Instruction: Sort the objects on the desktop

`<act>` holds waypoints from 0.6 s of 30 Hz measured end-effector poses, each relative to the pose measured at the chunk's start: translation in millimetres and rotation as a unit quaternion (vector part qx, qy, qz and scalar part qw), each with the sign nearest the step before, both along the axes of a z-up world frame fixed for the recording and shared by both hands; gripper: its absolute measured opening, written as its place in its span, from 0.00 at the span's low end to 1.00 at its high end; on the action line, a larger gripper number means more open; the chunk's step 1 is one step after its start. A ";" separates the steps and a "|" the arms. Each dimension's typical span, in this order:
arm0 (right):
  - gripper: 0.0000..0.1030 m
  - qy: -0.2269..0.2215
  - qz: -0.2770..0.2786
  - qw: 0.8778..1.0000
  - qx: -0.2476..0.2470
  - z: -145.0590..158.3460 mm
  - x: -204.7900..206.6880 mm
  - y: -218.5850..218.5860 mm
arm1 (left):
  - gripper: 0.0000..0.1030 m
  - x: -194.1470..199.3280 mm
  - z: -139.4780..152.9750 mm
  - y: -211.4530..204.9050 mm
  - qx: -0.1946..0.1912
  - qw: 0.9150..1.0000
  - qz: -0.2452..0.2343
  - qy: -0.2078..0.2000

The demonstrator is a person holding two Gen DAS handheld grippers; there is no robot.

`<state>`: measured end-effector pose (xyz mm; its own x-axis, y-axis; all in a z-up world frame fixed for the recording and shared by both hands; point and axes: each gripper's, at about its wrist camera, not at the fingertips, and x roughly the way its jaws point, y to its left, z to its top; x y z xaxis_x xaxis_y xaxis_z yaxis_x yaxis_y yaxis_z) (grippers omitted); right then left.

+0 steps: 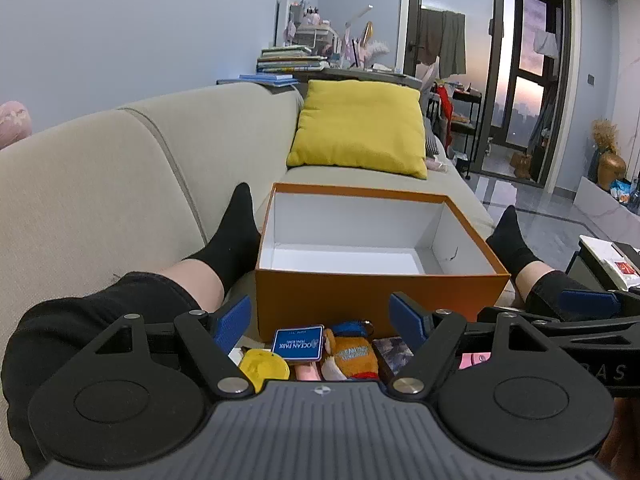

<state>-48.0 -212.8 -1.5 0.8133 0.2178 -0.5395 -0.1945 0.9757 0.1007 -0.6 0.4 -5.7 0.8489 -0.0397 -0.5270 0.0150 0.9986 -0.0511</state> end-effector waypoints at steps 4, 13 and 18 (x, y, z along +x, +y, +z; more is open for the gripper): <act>0.94 0.007 -0.002 1.000 -0.003 -1.7 -0.4 1.3 | 0.87 0.8 -3.3 0.8 -0.003 1.000 0.000 0.011; 0.94 0.015 -0.006 1.000 -0.005 -3.1 -0.3 1.5 | 0.87 2.4 -6.4 1.8 -0.003 1.000 -0.001 0.024; 0.94 0.021 -0.008 1.000 -0.003 -5.3 0.9 0.4 | 0.87 2.7 -7.3 1.8 -0.003 1.000 -0.001 0.028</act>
<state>-47.1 -212.4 -6.8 0.7931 0.2020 -0.5746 -0.1746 0.9792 0.1033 2.0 2.2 -13.0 0.8178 -0.0438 -0.5739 0.0133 0.9983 -0.0573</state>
